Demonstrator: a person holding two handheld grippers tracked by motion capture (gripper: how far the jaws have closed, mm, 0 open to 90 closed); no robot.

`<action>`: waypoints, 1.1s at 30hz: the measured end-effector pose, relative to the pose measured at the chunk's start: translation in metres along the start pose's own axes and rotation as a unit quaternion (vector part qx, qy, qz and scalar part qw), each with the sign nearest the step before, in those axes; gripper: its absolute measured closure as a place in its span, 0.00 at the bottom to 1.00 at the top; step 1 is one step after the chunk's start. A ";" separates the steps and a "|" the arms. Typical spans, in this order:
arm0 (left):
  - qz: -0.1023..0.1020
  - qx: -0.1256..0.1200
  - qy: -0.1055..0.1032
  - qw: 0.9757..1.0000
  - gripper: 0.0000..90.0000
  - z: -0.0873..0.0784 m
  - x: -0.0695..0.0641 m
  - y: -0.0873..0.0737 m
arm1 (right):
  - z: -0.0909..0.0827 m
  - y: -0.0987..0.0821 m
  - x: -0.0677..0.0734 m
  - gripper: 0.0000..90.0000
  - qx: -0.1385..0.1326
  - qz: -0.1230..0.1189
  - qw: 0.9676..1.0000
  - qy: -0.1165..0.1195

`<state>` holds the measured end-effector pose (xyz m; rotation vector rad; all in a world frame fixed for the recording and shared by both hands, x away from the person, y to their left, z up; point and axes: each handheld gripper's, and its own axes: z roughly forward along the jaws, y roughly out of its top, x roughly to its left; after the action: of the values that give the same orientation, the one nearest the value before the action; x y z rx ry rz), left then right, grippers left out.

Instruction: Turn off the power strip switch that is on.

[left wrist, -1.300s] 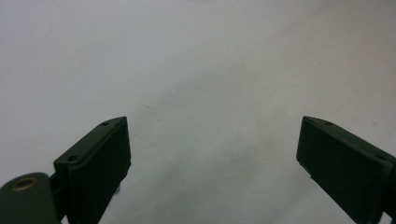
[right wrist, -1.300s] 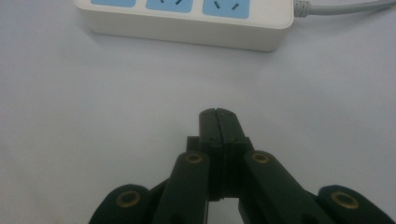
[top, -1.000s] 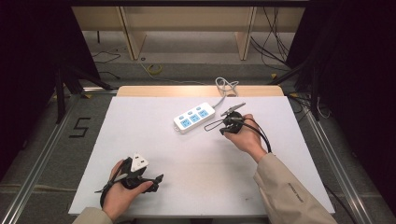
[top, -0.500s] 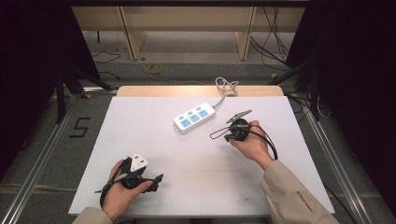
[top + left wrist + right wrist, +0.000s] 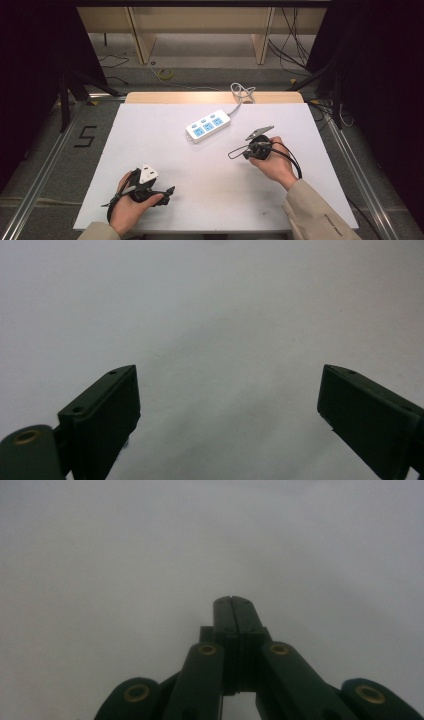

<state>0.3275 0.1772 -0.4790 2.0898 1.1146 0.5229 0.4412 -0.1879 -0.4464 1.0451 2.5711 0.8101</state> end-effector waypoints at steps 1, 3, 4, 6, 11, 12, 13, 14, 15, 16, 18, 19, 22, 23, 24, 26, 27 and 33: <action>0.000 0.000 0.000 1.000 0.11 0.000 0.000 0.000 | -0.001 -0.002 0.001 1.00 0.000 0.001 1.000 -0.001; 0.001 0.000 0.000 1.000 0.11 0.000 0.000 0.000 | -0.004 -0.006 0.002 1.00 -0.002 0.001 1.000 0.000; 0.002 0.000 0.000 1.000 0.11 0.000 0.000 0.000 | -0.004 -0.008 0.003 1.00 -0.003 0.001 1.000 0.001; -0.001 -0.002 0.001 1.000 0.11 0.000 0.000 0.000 | -0.005 -0.014 0.006 1.00 -0.002 -0.002 1.000 0.001; -0.001 -0.001 0.002 1.000 0.11 0.000 0.000 0.000 | -0.008 -0.026 0.011 0.98 -0.005 -0.004 1.000 0.004; -0.001 -0.001 0.001 1.000 0.11 0.000 0.000 0.000 | -0.009 -0.028 0.012 0.97 -0.006 -0.004 1.000 0.003; -0.001 -0.001 0.002 1.000 0.11 0.000 0.000 0.000 | -0.010 -0.029 0.012 0.97 -0.009 0.000 1.000 0.003; -0.001 -0.001 0.002 1.000 0.11 0.000 0.000 0.000 | -0.011 -0.031 0.011 0.96 -0.013 -0.001 1.000 0.004; -0.001 -0.001 0.002 1.000 0.11 0.000 0.000 0.000 | -0.013 -0.033 0.011 0.95 -0.015 0.002 1.000 0.005; 0.001 -0.001 0.002 1.000 0.11 0.000 0.000 0.000 | -0.014 -0.035 0.011 0.94 -0.017 0.001 1.000 0.004; 0.001 -0.001 0.002 1.000 0.11 0.000 0.000 0.000 | -0.016 -0.038 0.012 0.93 -0.020 0.003 1.000 0.003; 0.001 -0.001 0.002 1.000 0.11 0.000 0.000 0.000 | -0.017 -0.040 0.013 0.92 -0.021 0.005 1.000 0.003; -0.001 -0.001 0.002 1.000 0.11 0.000 0.000 0.000 | -0.021 -0.046 0.015 0.90 -0.027 0.007 1.000 0.004; -0.001 -0.001 0.002 1.000 0.11 0.000 0.000 0.000 | -0.021 -0.048 0.016 0.89 -0.029 0.008 1.000 0.003; -0.001 -0.001 0.002 1.000 0.11 0.000 0.000 0.000 | -0.022 -0.051 0.017 0.88 -0.032 0.007 0.999 0.003; -0.001 -0.001 0.002 1.000 0.11 0.000 0.000 0.000 | -0.023 -0.056 0.018 0.85 -0.035 0.009 0.999 0.005; -0.001 -0.001 0.003 1.000 0.11 0.000 0.000 0.000 | -0.023 -0.058 0.018 0.84 -0.038 0.011 0.999 0.006; 0.000 0.000 0.003 1.000 0.11 0.000 0.000 0.000 | -0.026 -0.067 0.023 0.79 -0.056 0.016 0.998 0.006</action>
<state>0.3276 0.1769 -0.4791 2.0891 1.1180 0.5305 0.3762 -0.2220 -0.4647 1.0530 2.4918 0.9590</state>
